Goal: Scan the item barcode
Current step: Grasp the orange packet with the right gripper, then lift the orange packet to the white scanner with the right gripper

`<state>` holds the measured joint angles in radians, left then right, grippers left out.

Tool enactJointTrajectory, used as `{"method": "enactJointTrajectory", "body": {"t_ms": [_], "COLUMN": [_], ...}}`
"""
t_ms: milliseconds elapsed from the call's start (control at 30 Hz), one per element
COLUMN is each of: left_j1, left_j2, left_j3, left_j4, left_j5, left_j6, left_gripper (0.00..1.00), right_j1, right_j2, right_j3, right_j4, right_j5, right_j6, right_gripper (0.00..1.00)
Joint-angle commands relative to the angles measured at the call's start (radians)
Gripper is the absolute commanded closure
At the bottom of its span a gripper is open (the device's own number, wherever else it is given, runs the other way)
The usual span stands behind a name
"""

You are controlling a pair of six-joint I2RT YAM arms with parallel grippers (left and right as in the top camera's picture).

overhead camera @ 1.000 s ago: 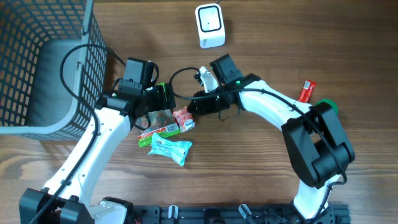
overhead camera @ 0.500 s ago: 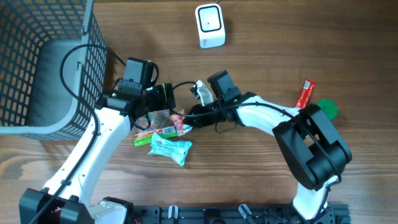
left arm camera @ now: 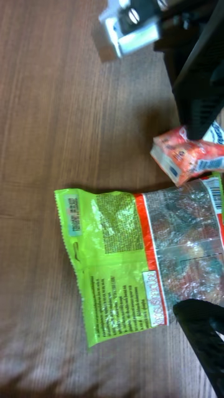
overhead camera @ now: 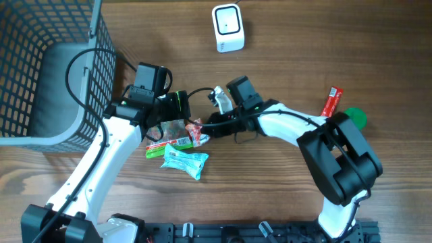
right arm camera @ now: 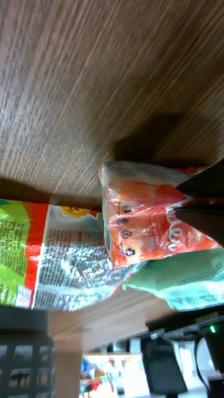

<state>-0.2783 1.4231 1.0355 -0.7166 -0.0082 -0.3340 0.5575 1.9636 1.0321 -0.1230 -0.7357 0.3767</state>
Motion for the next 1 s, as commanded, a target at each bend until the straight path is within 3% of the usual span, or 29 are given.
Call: {"method": "enactJointTrajectory", "body": {"t_ms": [0,67,100,167,200,233,267,333,467,567,733,867,967], "left_j1": [0.000,0.015,0.027,0.063,0.078,0.115,0.149,0.200,0.253,0.293,0.331,0.309,0.260], "left_j2": [0.000,-0.004,-0.009,-0.018,-0.021,-0.023,-0.024,-0.024,-0.020,-0.019,-0.019,-0.023,-0.024], "left_j3": [-0.002,0.034,0.070,0.163,0.196,0.258,0.291,0.317,0.318,0.318,0.318,0.318,0.318], "left_j4": [-0.032,-0.048,-0.077,-0.157,-0.180,-0.215,-0.218,-0.182,-0.086,-0.068,-0.046,-0.034,-0.019], "left_j5": [0.022,-0.019,-0.020,-0.039,-0.048,-0.093,-0.103,-0.102,-0.117,-0.196,-0.191,-0.102,-0.026], "left_j6": [0.013,0.042,0.087,0.141,0.161,0.163,0.172,0.236,0.429,0.431,0.431,0.432,0.431], "left_gripper": [0.00,0.06,0.22,0.30,0.41,0.69,0.80,0.88,0.91,0.92,0.94,0.94,0.90], "right_j1": [-0.064,-0.066,-0.066,-0.068,-0.068,-0.069,-0.069,-0.069,-0.069,-0.069,-0.069,-0.117,-0.217], "right_j2": [0.009,0.009,0.009,0.009,0.009,0.009,0.009,0.009,0.009,0.009,0.009,-0.049,-0.161], "right_j3": [-0.011,-0.011,-0.011,-0.010,-0.011,-0.011,-0.010,-0.011,-0.010,-0.011,-0.010,-0.010,-0.010], "right_j4": [-0.001,-0.005,-0.009,-0.014,-0.016,-0.019,-0.021,-0.027,-0.042,-0.043,-0.043,-0.058,-0.171], "right_j5": [-0.144,-0.158,-0.158,-0.157,-0.157,-0.157,-0.157,-0.155,-0.118,-0.118,-0.119,-0.158,-0.314], "right_j6": [-0.049,-0.070,-0.071,-0.088,-0.089,-0.089,-0.089,-0.089,-0.089,-0.089,-0.089,-0.105,-0.229], "right_gripper": [0.96,0.96,0.96,0.96,0.96,0.96,0.96,0.96,0.96,0.96,0.96,0.96,0.96]}}
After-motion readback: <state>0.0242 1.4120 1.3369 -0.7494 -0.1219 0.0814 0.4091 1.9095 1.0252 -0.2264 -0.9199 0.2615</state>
